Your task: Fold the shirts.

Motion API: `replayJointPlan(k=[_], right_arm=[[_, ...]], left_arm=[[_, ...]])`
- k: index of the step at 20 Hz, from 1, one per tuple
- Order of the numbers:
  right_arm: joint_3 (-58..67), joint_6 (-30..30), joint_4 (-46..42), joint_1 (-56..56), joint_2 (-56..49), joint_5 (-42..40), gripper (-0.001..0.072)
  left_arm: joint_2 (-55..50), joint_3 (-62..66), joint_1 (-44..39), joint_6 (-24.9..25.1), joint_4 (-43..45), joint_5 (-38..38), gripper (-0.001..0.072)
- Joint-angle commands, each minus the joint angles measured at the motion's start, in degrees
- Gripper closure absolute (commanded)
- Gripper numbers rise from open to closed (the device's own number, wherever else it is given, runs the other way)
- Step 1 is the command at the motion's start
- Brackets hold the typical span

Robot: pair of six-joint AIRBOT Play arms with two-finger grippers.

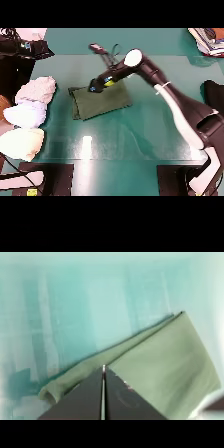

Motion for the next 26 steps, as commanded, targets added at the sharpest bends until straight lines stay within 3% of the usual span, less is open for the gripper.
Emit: replayJointPlan(k=[1, 3, 4, 5, 9, 14, 16, 20, 21, 23, 24, 26], right_arm=[[-8.4, 2.6, -4.2, -10.2, 3.9, 3.6, 0.0326], [-14.5, 3.0, -3.8, -17.2, 5.5, 5.0, 0.0279], [-16.7, 3.0, -3.6, -20.3, 5.6, 5.9, 0.0065], [-19.0, 3.0, -2.3, -22.7, 5.4, 6.3, 0.0008], [-23.3, 3.0, 6.3, -26.8, 1.3, 4.1, 0.0017], [-23.3, 3.0, 11.4, -22.3, -4.1, 0.2, 0.002], [-22.9, 3.0, 11.3, -19.7, -5.0, -2.1, 0.0107], [-15.2, 3.0, 11.1, -15.1, -8.4, -3.1, 0.017], [-13.3, 3.0, 10.7, -14.2, -9.0, -3.7, 0.0233], [-10.2, 2.8, 10.5, -12.9, -9.8, -4.3, 0.055], [-9.2, 2.8, 10.5, -12.7, -9.9, -4.0, 0.0667], [-7.2, 2.4, 10.0, -13.5, -9.8, -0.7, 0.0695]], left_arm=[[0.3, 0.0, 0.4, 0.1, 0.1, -2.3, 0.068], [0.2, 0.0, 0.4, 0.1, -0.1, -2.2, 0.0679], [0.2, 0.0, 0.4, 0.1, -0.1, -2.0, 0.0679], [0.2, 0.0, 0.4, 0.1, -0.1, -1.8, 0.0679], [-0.1, 0.0, 0.4, 0.1, -0.2, -1.5, 0.068], [-0.7, 0.0, 0.4, 0.6, -0.1, -1.5, 0.0679], [-0.7, 0.0, 0.4, 0.5, -0.1, -1.4, 0.0679], [-0.7, 0.0, -0.5, 0.5, -0.2, -1.1, 0.0679], [-0.7, 0.0, -1.1, 0.5, -0.1, -1.1, 0.0679], [-0.7, 0.0, -2.8, 0.5, -0.1, -1.1, 0.0679], [-0.7, 0.0, -3.8, 0.5, 0.0, -1.1, 0.0679], [-0.7, 0.0, -6.5, 0.6, 0.5, -1.1, 0.068]])
